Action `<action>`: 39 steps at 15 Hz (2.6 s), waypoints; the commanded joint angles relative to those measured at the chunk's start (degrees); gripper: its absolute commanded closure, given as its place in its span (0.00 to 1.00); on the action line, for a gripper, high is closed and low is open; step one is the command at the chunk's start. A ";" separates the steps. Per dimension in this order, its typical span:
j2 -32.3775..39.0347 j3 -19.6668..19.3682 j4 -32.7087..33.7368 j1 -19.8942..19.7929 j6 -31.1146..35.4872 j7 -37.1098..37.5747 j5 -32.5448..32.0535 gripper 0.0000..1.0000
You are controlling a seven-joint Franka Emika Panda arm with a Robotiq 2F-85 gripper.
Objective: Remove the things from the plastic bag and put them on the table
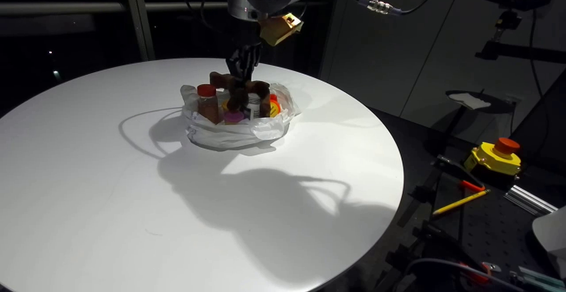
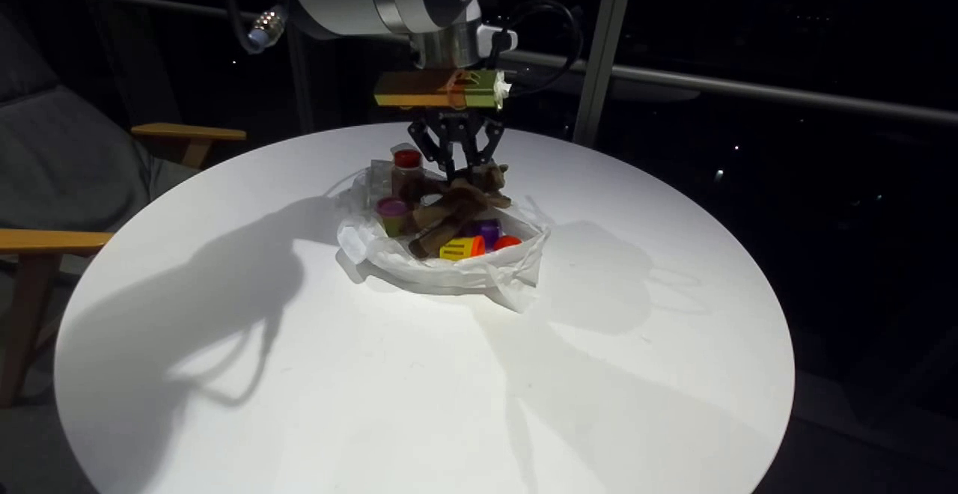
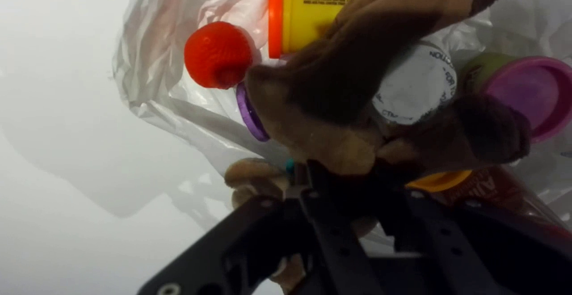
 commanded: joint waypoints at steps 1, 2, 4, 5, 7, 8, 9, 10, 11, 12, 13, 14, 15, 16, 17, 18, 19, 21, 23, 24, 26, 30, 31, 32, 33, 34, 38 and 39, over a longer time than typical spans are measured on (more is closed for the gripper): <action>-1.33 1.82 0.97 -2.03 -3.16 -2.53 3.26 0.94; -1.62 1.88 1.05 -2.24 -3.75 -2.79 3.66 0.98; -2.41 1.92 0.92 -2.64 -4.91 -3.25 4.13 0.91; -2.85 1.80 0.84 -2.74 -5.32 -3.24 4.19 0.90; -4.25 1.39 0.67 -2.61 -6.06 -2.88 3.92 0.90; -5.36 1.15 0.43 -2.36 -6.53 -2.52 3.55 0.90; -6.70 1.13 0.09 -2.18 -7.03 -2.46 3.33 0.90; -8.38 1.38 -0.43 -2.10 -7.65 -2.68 3.39 0.91; -10.14 1.85 -0.94 -2.12 -8.46 -3.19 3.66 0.91; -12.06 2.53 -1.63 -2.17 -9.14 -4.00 4.08 0.91; -14.08 3.32 -2.32 -2.31 -10.09 -4.92 4.67 0.91; -15.90 4.39 -2.81 -2.50 -11.31 -6.19 5.61 0.90; -17.66 5.79 -3.51 -2.74 -12.64 -8.14 7.12 0.90; -19.58 7.36 -4.03 -3.08 -14.33 -10.69 9.37 0.91; -21.11 8.92 -4.88 -3.16 -15.95 -13.43 11.83 0.91; -22.45 10.13 -5.27 -2.93 -17.94 -15.59 14.09 0.91; -23.50 11.20 -6.35 -2.31 -19.61 -17.10 15.96 0.91; -24.81 13.29 -8.36 -1.06 -22.52 -20.05 19.31 0.91; -23.65 14.66 -10.65 0.95 -22.94 -21.12 20.27 0.91; -23.32 15.19 -12.18 1.94 -22.26 -20.93 20.09 0.91; -20.73 15.77 -15.12 4.13 -19.99 -19.69 18.84 0.91; -17.53 17.67 -18.98 6.05 -16.44 -21.08 19.90 0.91; -16.96 18.00 -19.67 6.40 -15.03 -21.22 19.43 0.91; -16.69 18.15 -20.28 6.73 -13.64 -21.09 18.78 0.91; -16.44 17.93 -20.54 7.18 -12.19 -20.64 17.62 0.86; -16.83 17.76 -21.22 7.34 -10.51 -20.32 16.91 0.63; -19.26 15.64 -22.21 7.68 -3.58 -18.46 11.15 0.44; -19.52 14.63 -21.71 7.74 -3.13 -17.55 8.83 0.34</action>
